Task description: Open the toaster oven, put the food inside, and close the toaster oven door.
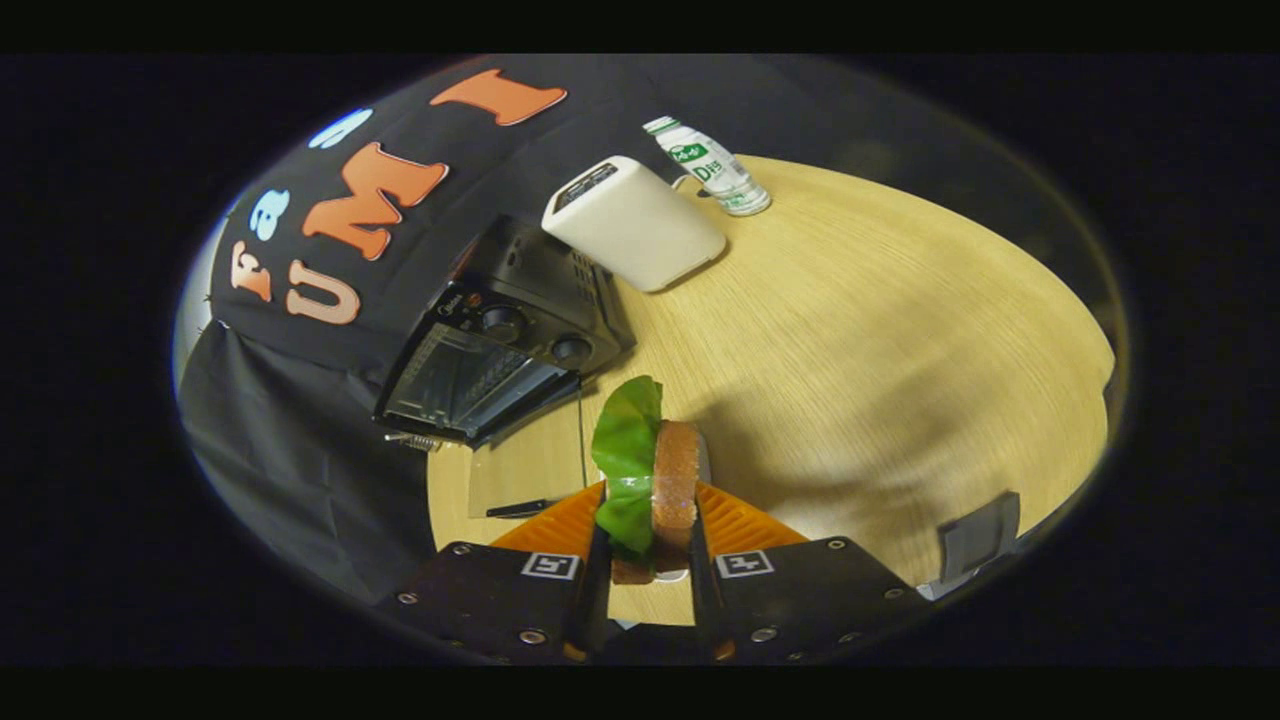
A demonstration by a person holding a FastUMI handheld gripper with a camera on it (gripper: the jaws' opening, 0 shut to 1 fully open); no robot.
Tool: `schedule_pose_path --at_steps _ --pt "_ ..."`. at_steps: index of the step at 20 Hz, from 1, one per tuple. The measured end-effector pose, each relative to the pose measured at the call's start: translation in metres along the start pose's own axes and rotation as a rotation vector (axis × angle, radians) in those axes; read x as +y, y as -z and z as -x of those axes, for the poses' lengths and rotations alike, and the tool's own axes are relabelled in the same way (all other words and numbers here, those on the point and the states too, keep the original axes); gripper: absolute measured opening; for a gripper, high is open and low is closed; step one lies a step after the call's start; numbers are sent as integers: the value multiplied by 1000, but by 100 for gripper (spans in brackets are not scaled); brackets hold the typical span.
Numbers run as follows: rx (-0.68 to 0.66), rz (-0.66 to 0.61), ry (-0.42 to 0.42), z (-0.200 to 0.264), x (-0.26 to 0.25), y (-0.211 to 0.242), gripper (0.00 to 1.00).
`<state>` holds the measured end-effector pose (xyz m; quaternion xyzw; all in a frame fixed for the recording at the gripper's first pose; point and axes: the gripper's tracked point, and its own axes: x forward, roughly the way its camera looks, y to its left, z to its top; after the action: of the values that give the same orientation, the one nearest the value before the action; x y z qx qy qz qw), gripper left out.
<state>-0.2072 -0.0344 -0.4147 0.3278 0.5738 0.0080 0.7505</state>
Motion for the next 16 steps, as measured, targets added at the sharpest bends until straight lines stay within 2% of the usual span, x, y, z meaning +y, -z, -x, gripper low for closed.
schedule_pose_path --at_steps 8,16 --pt "-73 -31 -124 11 66 -22 35" --pt "-106 -39 -233 -28 142 -24 35"
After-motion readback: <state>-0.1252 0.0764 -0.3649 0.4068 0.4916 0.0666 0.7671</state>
